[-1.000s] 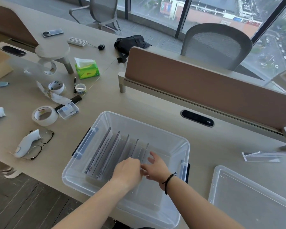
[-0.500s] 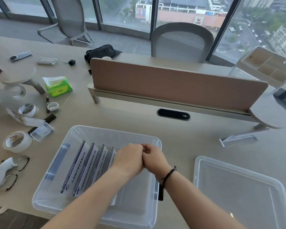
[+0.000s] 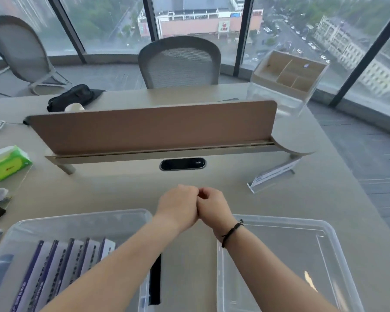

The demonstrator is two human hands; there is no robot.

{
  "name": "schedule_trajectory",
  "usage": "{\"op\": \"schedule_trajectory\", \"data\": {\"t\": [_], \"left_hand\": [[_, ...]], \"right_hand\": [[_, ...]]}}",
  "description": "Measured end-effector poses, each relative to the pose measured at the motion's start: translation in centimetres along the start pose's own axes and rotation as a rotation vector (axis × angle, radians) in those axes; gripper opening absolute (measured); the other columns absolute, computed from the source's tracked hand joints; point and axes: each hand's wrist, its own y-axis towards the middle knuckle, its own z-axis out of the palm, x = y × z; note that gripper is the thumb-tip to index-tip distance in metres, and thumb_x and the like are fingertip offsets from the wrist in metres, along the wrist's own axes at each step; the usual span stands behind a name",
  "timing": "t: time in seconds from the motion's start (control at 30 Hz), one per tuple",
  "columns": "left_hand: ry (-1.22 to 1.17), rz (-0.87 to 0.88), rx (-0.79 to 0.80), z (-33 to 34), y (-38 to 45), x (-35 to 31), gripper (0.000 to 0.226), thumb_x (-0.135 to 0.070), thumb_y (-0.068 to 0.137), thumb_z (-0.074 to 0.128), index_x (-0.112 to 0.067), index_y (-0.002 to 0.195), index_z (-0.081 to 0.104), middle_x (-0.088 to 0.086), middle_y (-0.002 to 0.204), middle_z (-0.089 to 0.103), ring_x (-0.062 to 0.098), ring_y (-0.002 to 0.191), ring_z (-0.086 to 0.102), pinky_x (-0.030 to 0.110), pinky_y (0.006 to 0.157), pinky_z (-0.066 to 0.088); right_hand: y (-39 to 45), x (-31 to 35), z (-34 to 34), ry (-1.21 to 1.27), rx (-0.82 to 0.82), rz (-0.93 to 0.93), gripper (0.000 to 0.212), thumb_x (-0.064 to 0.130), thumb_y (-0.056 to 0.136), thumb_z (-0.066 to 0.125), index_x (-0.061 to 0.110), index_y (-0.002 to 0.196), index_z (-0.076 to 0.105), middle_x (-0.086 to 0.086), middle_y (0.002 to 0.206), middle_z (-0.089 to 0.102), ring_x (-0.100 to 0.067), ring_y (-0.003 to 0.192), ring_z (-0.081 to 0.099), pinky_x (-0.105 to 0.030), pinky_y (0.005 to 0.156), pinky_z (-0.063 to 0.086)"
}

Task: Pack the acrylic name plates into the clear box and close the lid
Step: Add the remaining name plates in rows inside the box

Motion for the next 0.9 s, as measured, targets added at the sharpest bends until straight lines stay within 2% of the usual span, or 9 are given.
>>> {"op": "schedule_trajectory", "data": {"t": [0.07, 0.2, 0.27, 0.4, 0.47, 0.6, 0.73, 0.8, 0.9], "left_hand": [[-0.013, 0.022, 0.002, 0.6, 2.0, -2.3, 0.036, -0.015, 0.077, 0.048, -0.028, 0.107, 0.065, 0.003, 0.1, 0.069, 0.031, 0.093, 0.065, 0.03, 0.063, 0.043], [-0.065, 0.058, 0.027, 1.9, 6.1, -6.9, 0.04, -0.014, 0.077, 0.046, -0.03, 0.108, 0.064, 0.001, 0.098, 0.07, 0.03, 0.091, 0.064, 0.032, 0.066, 0.049], [-0.084, 0.067, 0.046, 2.6, 8.1, -9.2, 0.04, -0.015, 0.076, 0.046, -0.031, 0.108, 0.064, 0.0, 0.098, 0.07, 0.029, 0.091, 0.064, 0.033, 0.07, 0.051], [-0.103, 0.07, 0.084, 4.3, 11.9, -13.3, 0.033, -0.018, 0.077, 0.046, -0.029, 0.102, 0.064, 0.0, 0.103, 0.069, 0.027, 0.096, 0.062, 0.034, 0.076, 0.052], [-0.107, 0.065, 0.098, 5.3, 13.6, -14.8, 0.033, -0.019, 0.081, 0.047, -0.027, 0.108, 0.063, 0.002, 0.107, 0.065, 0.027, 0.1, 0.06, 0.034, 0.078, 0.05], [-0.092, 0.059, 0.11, 7.8, 16.6, -16.4, 0.033, -0.025, 0.086, 0.047, -0.016, 0.117, 0.055, 0.009, 0.116, 0.061, 0.031, 0.104, 0.06, 0.037, 0.079, 0.049], [-0.027, 0.056, 0.158, 10.3, 18.6, -17.0, 0.024, -0.027, 0.09, 0.047, -0.015, 0.11, 0.053, 0.009, 0.113, 0.06, 0.032, 0.101, 0.059, 0.034, 0.071, 0.041], [0.001, 0.052, 0.186, 11.1, 19.3, -17.0, 0.023, -0.023, 0.09, 0.048, -0.015, 0.111, 0.054, 0.009, 0.113, 0.061, 0.032, 0.101, 0.06, 0.034, 0.071, 0.042], [-0.017, 0.033, 0.196, 11.8, 20.2, -16.8, 0.017, -0.02, 0.09, 0.048, -0.016, 0.104, 0.056, 0.009, 0.106, 0.063, 0.034, 0.094, 0.062, 0.035, 0.069, 0.044]], "right_hand": [[1.0, -0.1, -3.0, -0.013, -0.038, -0.019, 0.025, 0.004, 0.083, 0.054, 0.019, 0.066, 0.065, 0.009, 0.061, 0.062, -0.005, 0.059, 0.053, -0.024, 0.057, 0.044], [3.5, -0.9, -8.8, -0.039, -0.09, -0.017, 0.021, 0.007, 0.084, 0.054, 0.013, 0.092, 0.072, 0.0, 0.086, 0.074, -0.013, 0.082, 0.068, -0.034, 0.075, 0.056], [4.9, -1.7, -11.5, -0.034, -0.121, -0.009, 0.024, 0.01, 0.083, 0.054, 0.014, 0.098, 0.073, 0.0, 0.09, 0.075, -0.016, 0.089, 0.07, -0.037, 0.081, 0.058], [7.2, -3.4, -16.3, -0.003, -0.188, 0.026, 0.025, 0.013, 0.083, 0.057, 0.017, 0.103, 0.072, 0.004, 0.095, 0.075, -0.013, 0.093, 0.069, -0.037, 0.085, 0.057], [8.1, -4.4, -18.0, 0.028, -0.22, 0.052, 0.024, 0.017, 0.084, 0.06, 0.018, 0.106, 0.07, 0.005, 0.099, 0.074, -0.013, 0.096, 0.069, -0.038, 0.088, 0.057], [9.3, -6.3, -20.4, -0.02, -0.264, 0.08, 0.036, 0.019, 0.089, 0.058, 0.018, 0.124, 0.061, 0.003, 0.124, 0.065, -0.014, 0.116, 0.06, -0.035, 0.101, 0.048], [10.1, -7.6, -22.1, -0.154, -0.284, 0.07, 0.044, 0.02, 0.092, 0.054, 0.022, 0.136, 0.052, 0.005, 0.126, 0.061, -0.012, 0.102, 0.058, -0.025, 0.088, 0.042], [10.5, -8.2, -22.6, -0.248, -0.275, 0.076, 0.044, 0.019, 0.093, 0.052, 0.023, 0.137, 0.049, 0.002, 0.122, 0.062, -0.018, 0.108, 0.058, -0.028, 0.087, 0.044], [11.3, -9.0, -23.2, -0.406, -0.281, 0.05, 0.046, 0.018, 0.094, 0.051, 0.023, 0.14, 0.046, 0.0, 0.134, 0.059, -0.022, 0.119, 0.056, -0.03, 0.094, 0.043]]}}
